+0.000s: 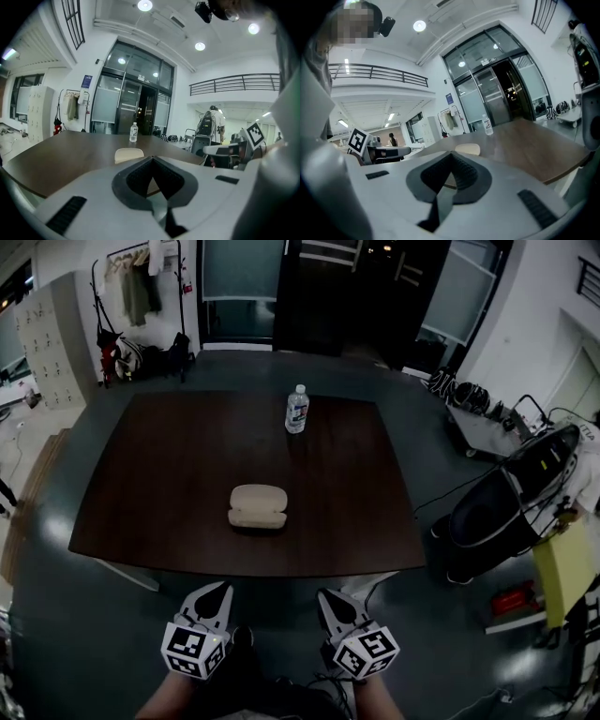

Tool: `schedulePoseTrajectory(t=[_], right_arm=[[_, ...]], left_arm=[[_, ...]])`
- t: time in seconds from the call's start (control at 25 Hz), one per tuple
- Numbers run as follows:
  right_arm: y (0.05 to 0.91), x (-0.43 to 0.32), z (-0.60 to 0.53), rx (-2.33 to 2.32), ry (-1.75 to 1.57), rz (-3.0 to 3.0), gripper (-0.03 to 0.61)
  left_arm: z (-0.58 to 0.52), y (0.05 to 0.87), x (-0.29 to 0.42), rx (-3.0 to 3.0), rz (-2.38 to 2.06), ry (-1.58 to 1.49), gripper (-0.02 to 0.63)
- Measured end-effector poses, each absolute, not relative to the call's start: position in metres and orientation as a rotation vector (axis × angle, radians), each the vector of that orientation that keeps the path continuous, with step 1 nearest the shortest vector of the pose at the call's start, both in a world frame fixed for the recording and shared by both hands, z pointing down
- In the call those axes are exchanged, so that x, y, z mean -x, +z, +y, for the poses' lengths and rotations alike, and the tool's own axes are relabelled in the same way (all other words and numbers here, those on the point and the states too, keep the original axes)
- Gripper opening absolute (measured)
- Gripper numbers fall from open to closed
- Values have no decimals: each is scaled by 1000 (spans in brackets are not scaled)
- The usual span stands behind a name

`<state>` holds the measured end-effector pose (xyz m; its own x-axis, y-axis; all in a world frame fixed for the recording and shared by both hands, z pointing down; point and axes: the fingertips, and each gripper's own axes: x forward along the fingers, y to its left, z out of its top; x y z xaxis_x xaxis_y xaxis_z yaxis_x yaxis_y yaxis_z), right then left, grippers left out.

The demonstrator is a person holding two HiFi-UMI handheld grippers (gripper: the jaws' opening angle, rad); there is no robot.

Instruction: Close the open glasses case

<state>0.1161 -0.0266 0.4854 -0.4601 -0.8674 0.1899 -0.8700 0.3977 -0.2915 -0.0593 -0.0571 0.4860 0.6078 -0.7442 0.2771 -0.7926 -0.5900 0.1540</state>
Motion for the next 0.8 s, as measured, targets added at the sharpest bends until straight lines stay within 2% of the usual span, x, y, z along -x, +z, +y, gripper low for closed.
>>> schedulePoseTrajectory(t=[0.44,0.8], right_arm=[[489,-98,-145,-1744,604,-2540,-11],[501,-107,-196,-1889,608,-2444,-11]], left_arm=[[-166,516,69,-2582,-1082,394,-3],[-225,540,66,-2597,-1005,477,-3]])
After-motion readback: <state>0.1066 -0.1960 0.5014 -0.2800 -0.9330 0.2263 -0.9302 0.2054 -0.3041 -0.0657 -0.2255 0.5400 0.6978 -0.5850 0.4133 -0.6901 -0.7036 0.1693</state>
